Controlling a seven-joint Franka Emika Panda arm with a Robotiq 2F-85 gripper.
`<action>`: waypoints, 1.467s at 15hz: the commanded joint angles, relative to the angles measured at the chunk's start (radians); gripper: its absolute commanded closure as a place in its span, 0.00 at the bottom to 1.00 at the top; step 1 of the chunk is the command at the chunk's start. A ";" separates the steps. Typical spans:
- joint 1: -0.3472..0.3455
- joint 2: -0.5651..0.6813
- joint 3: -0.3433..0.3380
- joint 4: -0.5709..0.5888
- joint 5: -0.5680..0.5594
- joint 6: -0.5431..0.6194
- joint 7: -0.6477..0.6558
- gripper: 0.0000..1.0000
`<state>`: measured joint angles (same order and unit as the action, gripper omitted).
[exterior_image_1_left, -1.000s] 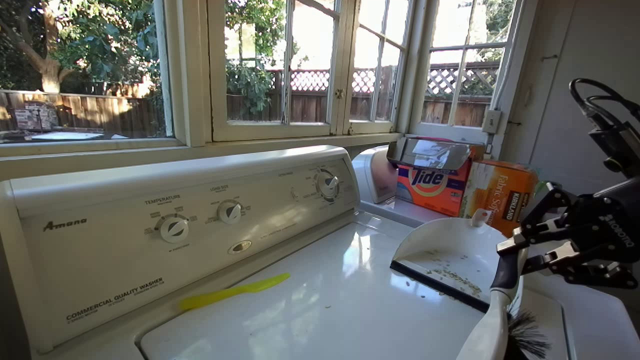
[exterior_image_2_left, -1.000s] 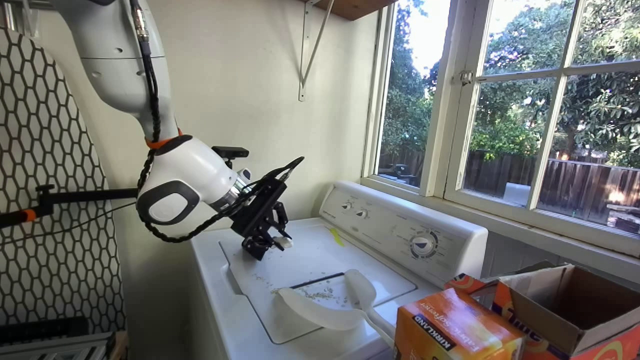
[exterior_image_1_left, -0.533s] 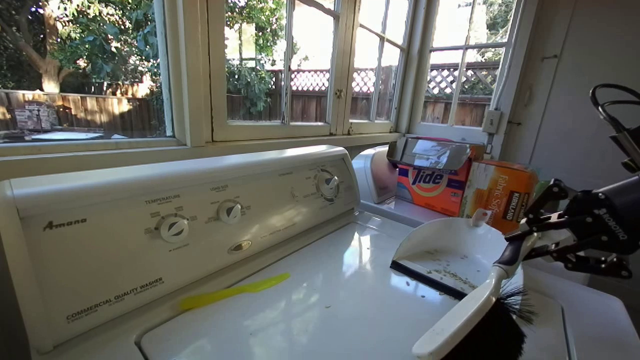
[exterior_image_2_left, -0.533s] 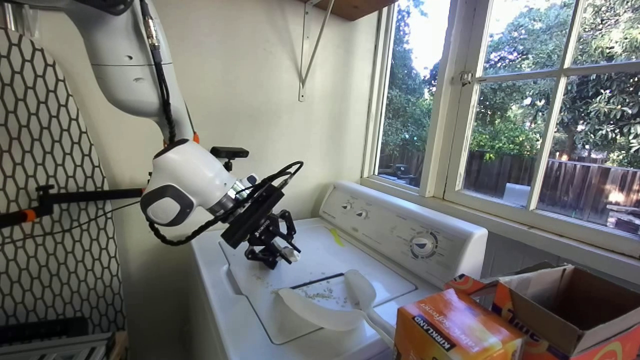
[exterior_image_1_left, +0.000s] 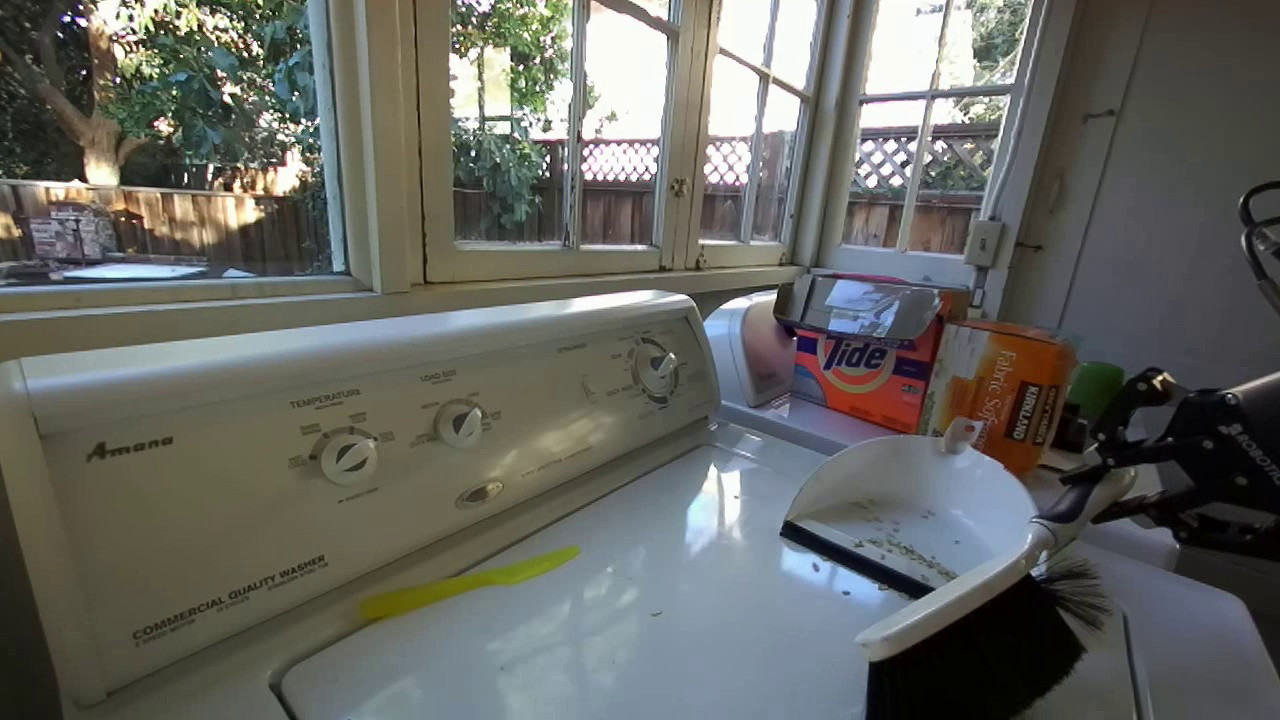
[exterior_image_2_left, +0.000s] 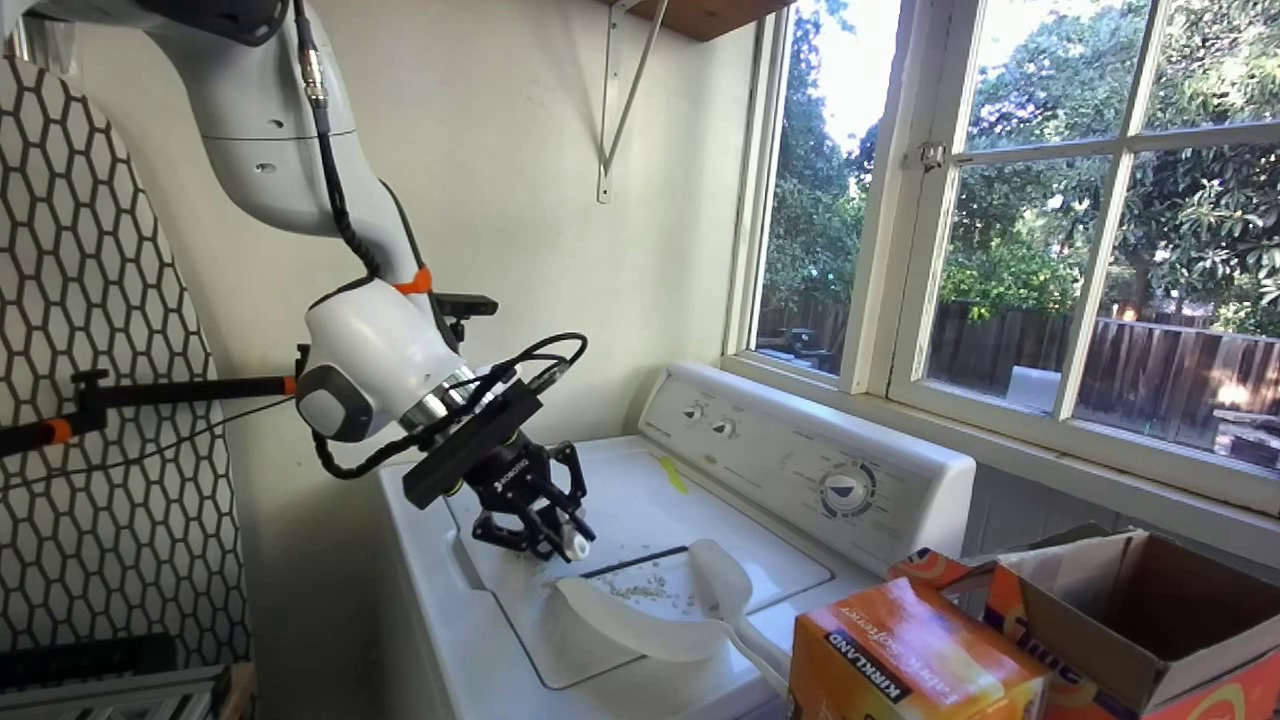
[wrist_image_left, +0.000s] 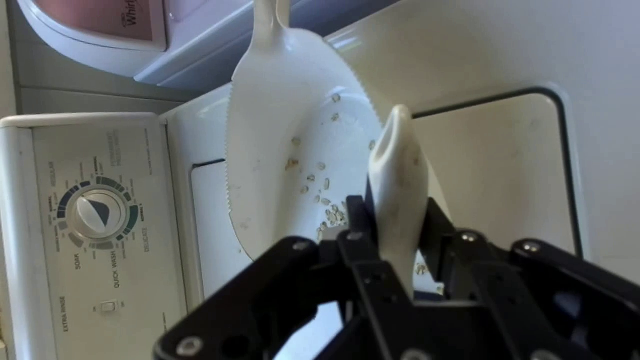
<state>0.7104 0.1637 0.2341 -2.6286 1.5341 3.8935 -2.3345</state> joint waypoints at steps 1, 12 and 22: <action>0.015 -0.039 0.020 0.044 0.112 0.030 -0.031 0.93; -0.047 -0.093 0.178 0.124 0.038 0.021 -0.001 0.93; -0.038 -0.058 0.172 0.141 -0.179 -0.204 0.014 0.93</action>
<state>0.6786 0.1020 0.4079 -2.4893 1.4183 3.7484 -2.3341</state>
